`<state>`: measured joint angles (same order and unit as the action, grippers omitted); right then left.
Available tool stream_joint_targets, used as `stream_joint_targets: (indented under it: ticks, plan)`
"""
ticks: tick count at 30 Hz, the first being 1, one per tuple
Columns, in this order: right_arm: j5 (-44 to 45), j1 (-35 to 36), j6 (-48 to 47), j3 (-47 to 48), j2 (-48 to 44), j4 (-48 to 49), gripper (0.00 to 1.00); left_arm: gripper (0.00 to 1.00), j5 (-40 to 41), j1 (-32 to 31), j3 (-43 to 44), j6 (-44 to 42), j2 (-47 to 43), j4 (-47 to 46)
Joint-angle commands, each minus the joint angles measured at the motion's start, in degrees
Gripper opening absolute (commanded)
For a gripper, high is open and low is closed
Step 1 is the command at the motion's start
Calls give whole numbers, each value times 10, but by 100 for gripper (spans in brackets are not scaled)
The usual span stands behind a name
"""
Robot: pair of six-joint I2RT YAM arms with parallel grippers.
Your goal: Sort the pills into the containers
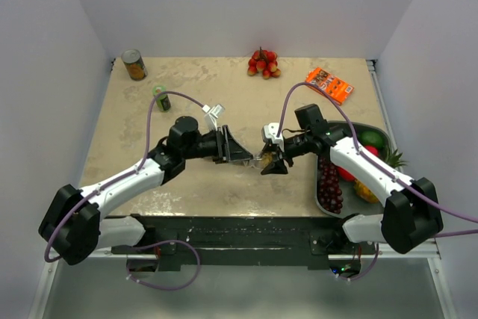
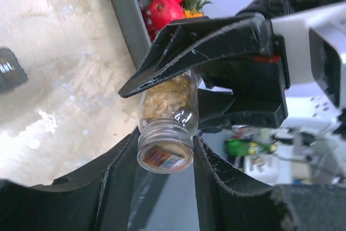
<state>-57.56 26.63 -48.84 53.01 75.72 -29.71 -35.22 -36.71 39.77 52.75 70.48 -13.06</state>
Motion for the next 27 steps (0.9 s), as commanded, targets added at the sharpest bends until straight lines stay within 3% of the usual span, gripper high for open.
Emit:
stream_joint_targets:
  ticks: [1,5,10,15,21,22,27]
  plan:
    - [-10,3,12,4,-11,33,0,0,2,6,-2,153,-26,-9]
    - [-6,3,14,4,-11,34,0,0,1,13,-21,226,-42,-30]
    - [-5,3,14,4,-11,35,0,0,-6,24,-40,251,-56,-47]
    - [2,2,18,4,-12,39,0,0,32,78,-41,157,-96,86]
    - [7,2,23,4,-13,42,0,0,108,247,-60,-3,-101,282]
    - [8,2,24,4,-15,41,0,0,122,287,-61,-14,-93,300]
    - [9,1,26,4,-15,43,0,0,204,339,-50,-62,-35,349]
